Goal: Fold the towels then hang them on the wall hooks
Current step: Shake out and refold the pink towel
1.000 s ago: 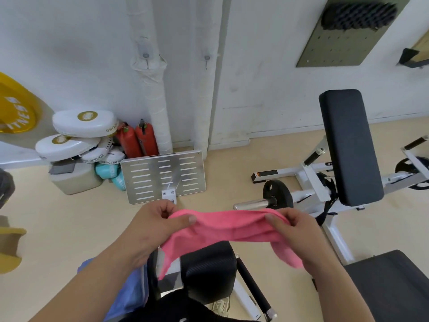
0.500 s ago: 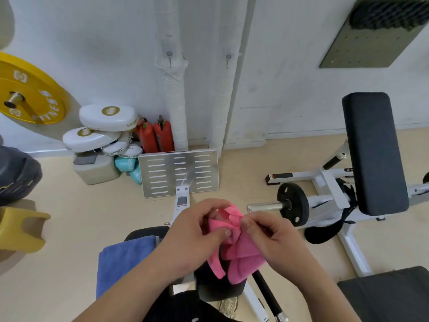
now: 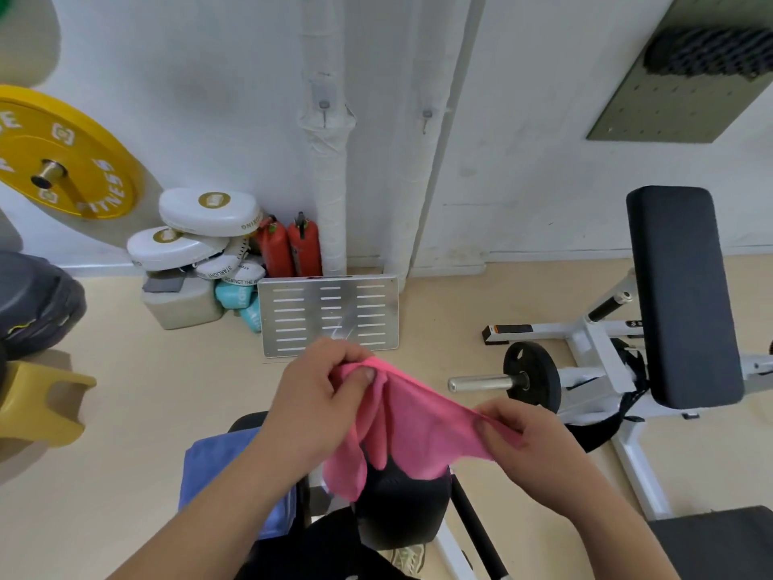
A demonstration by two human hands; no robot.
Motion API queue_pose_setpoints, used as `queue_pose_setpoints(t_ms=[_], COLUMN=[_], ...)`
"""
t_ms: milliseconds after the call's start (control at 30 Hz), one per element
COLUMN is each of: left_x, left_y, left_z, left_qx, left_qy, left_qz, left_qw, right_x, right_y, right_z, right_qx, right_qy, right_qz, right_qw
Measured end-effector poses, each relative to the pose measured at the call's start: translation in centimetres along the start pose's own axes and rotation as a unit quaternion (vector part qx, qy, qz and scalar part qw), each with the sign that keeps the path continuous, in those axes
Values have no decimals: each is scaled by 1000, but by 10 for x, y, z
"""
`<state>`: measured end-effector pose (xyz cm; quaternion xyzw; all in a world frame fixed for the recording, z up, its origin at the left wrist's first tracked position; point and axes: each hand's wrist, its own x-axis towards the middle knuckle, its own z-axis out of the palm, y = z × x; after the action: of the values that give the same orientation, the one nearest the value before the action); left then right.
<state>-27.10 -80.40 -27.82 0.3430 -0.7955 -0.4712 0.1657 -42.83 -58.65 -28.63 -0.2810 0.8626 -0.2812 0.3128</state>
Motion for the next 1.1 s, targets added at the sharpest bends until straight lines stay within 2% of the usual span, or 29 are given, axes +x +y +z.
queue_pose_setpoints(t_ms=[100, 200, 300, 367, 433, 600, 667, 733, 800, 933, 1100], left_x=[9, 18, 23, 19, 10, -17, -22, -24, -25, -27, -32], left_y=[-3, -7, -14, -17, -16, 13, 13, 11, 8, 6, 11], left_z=[-7, -8, 1, 10, 23, 59, 67, 65, 59, 52, 50], left_qx=[-10, -54, -116, -174, -211, -264, -287, -333, -380, -414, -458], left_qy=[25, 46, 54, 20, -34, -116, -136, -140, -143, -104, -104], left_qz=[-28, -67, -161, -224, -249, -198, -191, -212, -241, -289, -287], left_qw=[999, 995, 979, 959, 945, 937, 929, 908, 882, 857, 835], right_x=[-4, -7, -9, -8, -8, -14, -15, -15, -15, -16, -17], right_y=[14, 24, 23, 16, 7, -36, -44, -44, -43, -45, -48], right_z=[-4, -5, -4, -1, 7, 39, 51, 55, 52, 46, 52], right_qx=[52, 160, 300, 362, 358, 372, 327, 302, 325, 371, 322], right_qy=[1, 48, 98, 115, 106, 34, 54, 78, 92, 137, 126], right_qz=[17, 34, 50, 69, 65, 31, 15, 15, 28, 33, 15], right_qw=[999, 985, 948, 922, 925, 927, 943, 950, 941, 918, 938])
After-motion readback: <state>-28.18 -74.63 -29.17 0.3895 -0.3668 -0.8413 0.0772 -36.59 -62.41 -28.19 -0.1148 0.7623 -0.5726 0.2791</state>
